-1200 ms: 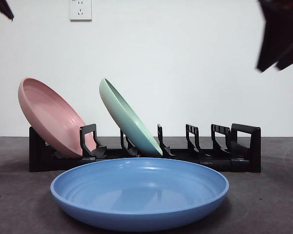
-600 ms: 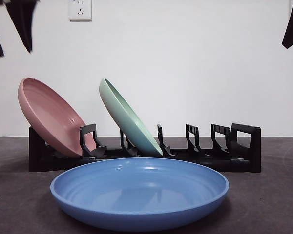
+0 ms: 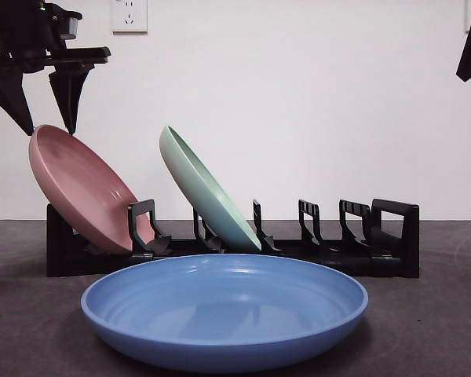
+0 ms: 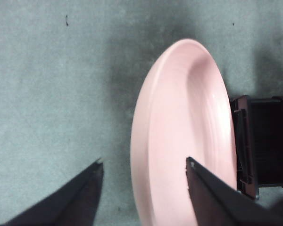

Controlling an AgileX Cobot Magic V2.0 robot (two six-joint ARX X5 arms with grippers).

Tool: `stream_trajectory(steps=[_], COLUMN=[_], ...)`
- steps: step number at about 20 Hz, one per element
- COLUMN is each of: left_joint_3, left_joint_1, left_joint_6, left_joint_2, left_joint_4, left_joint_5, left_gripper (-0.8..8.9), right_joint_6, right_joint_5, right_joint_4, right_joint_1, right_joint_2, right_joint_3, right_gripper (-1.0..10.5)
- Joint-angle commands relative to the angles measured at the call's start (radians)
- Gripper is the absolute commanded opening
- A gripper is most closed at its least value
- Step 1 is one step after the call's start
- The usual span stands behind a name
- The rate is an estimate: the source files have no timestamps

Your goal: Place the plate

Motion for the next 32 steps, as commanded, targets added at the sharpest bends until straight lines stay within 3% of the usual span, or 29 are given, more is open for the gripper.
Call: stream_trajectory(steps=[1,10,19,26,32], left_joint_3=[0.03,0.03,0.089,0.223,0.288], left_joint_1=[-0.004,-0.004,-0.004,-0.002,0.0], left_joint_6=[0.011,0.029,0.029,0.059,0.066], left_joint_2=[0.025,0.025,0.025,0.025,0.011], left_joint_4=[0.005,-0.02,-0.052,-0.199,-0.305], left_joint_5=[-0.007,-0.007,-0.027,-0.158,-0.159], left_gripper=[1.36,0.14,0.15,0.15,0.15], right_joint_6=[0.006,0.007,0.007,0.006,0.006], right_joint_5=[0.005,0.005,0.005,0.005,0.005], right_joint_4=[0.006,-0.008,-0.024,-0.048,-0.048], right_joint_1=[0.004,0.004,0.004,0.004,0.004], right_joint_2=[0.005,0.005,0.005,0.005,0.005], right_joint_3=[0.005,0.005,0.005,0.005,0.005], right_gripper=[2.4,2.4,2.4,2.4,2.4])
